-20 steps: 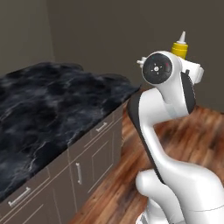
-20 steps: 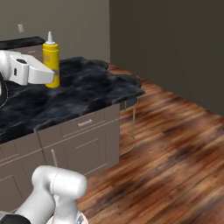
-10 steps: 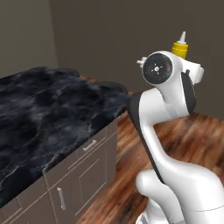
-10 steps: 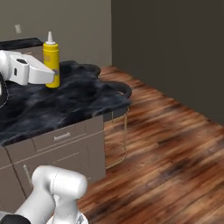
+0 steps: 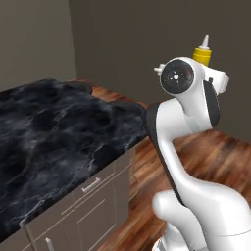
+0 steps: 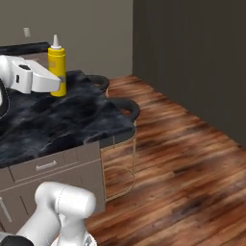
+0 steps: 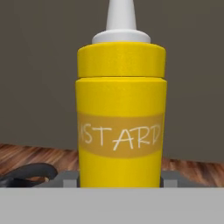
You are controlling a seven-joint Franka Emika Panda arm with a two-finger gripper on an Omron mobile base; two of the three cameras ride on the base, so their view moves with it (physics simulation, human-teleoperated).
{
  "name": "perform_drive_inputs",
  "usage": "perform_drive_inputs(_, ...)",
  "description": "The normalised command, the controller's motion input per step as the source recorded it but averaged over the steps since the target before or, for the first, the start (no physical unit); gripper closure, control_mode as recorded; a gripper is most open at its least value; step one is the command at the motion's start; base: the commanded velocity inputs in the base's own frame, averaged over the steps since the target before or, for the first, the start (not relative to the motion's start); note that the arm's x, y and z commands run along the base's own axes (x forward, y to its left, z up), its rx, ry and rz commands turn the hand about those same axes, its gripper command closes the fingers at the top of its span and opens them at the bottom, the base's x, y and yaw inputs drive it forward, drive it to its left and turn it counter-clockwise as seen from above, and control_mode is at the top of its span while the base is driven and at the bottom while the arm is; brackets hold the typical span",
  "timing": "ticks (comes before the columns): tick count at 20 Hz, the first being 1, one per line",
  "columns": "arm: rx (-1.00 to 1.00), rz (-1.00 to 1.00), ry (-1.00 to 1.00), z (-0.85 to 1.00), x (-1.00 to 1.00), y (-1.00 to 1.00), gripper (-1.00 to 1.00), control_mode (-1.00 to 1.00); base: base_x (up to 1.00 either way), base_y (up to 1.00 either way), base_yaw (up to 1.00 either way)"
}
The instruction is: Move the mustard and ketchup from the cabinet to the dining counter.
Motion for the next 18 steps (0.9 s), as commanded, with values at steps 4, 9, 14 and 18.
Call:
perform_drive_inputs(4, 0.0, 0.0, 0.0, 0.0, 0.0, 0.0, 1.0, 1.0, 0.74, -0.26, 0.27)
perform_drive_inputs(9, 0.0, 0.0, 0.0, 0.0, 0.0, 0.0, 1.0, 1.0, 0.62, -0.25, 0.34)
perform_drive_inputs(14, 0.0, 0.0, 0.0, 0.0, 0.0, 0.0, 1.0, 1.0, 0.5, -0.25, 0.39)
perform_drive_inputs(18, 0.0, 0.0, 0.0, 0.0, 0.0, 0.0, 1.0, 1.0, 0.43, -0.33, 0.31)
